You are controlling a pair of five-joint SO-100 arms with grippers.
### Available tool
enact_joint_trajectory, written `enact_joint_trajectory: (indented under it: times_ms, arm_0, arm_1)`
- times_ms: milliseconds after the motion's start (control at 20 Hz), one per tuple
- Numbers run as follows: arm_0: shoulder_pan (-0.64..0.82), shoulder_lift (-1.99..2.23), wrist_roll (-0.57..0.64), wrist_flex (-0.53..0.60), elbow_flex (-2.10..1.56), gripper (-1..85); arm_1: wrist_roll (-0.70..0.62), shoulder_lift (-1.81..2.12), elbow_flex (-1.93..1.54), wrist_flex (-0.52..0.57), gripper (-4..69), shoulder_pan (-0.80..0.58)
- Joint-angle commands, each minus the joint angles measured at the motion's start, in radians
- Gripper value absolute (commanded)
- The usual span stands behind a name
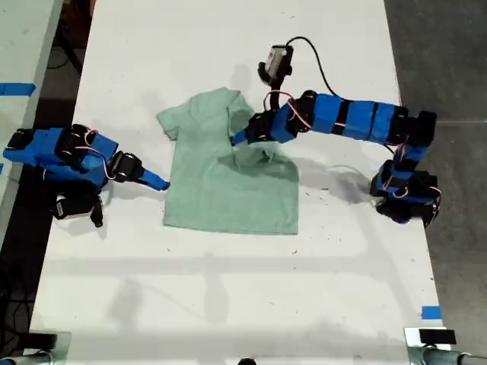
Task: Fold t shirt
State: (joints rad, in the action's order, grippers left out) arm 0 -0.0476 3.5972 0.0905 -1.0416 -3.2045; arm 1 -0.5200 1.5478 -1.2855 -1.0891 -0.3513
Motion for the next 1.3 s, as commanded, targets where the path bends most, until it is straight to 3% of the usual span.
enact_joint_trajectory:
  times_ms: [0,100,200,550,650,700,750,900,950,1000,1100,1250]
  arm_0:
    - [-0.017,0.008,0.005,-0.002,-0.009,8.4]
    - [-0.017,0.008,0.005,-0.002,-0.009,8.4]
    - [-0.018,0.008,0.005,-0.002,-0.009,8.4]
    - [-0.017,0.008,0.005,-0.002,-0.009,8.4]
    - [-0.009,0.008,0.005,-0.002,-0.009,9.0]
    - [-0.012,0.008,0.017,-0.002,-0.009,8.9]
    - [-0.018,0.008,0.038,0.002,-0.015,9.7]
    - [-0.112,0.008,0.031,0.003,0.048,11.7]
    - [-0.153,0.012,0.006,0.041,0.080,8.7]
    - [-0.132,0.012,0.026,0.115,0.083,-0.1]
    - [-0.060,0.012,0.069,0.213,0.072,-0.1]
    - [0.091,0.012,0.075,0.190,-0.008,-0.1]
  arm_1:
    - [0.031,0.230,-0.011,-0.086,-1.2,-0.078]
    - [0.025,0.359,-0.092,-0.173,-1.2,-0.091]
    - [0.029,0.545,-0.339,-0.183,-1.2,-0.075]
    - [0.216,1.310,-1.341,-0.029,-1.2,0.072]
    - [0.255,1.703,-1.537,-0.133,-1.2,0.080]
    - [0.262,1.970,-1.626,-0.265,-1.2,0.077]
    - [0.304,1.963,-1.641,-0.364,-1.2,0.084]
    - [0.314,1.962,-1.772,-0.314,-1.2,0.107]
    - [0.322,1.962,-1.766,-0.318,-1.2,0.109]
    - [0.333,1.962,-1.772,-0.324,-1.2,0.098]
    - [0.347,1.962,-1.772,-0.324,-1.2,0.103]
    - [0.360,1.962,-1.773,-0.324,-1.2,0.106]
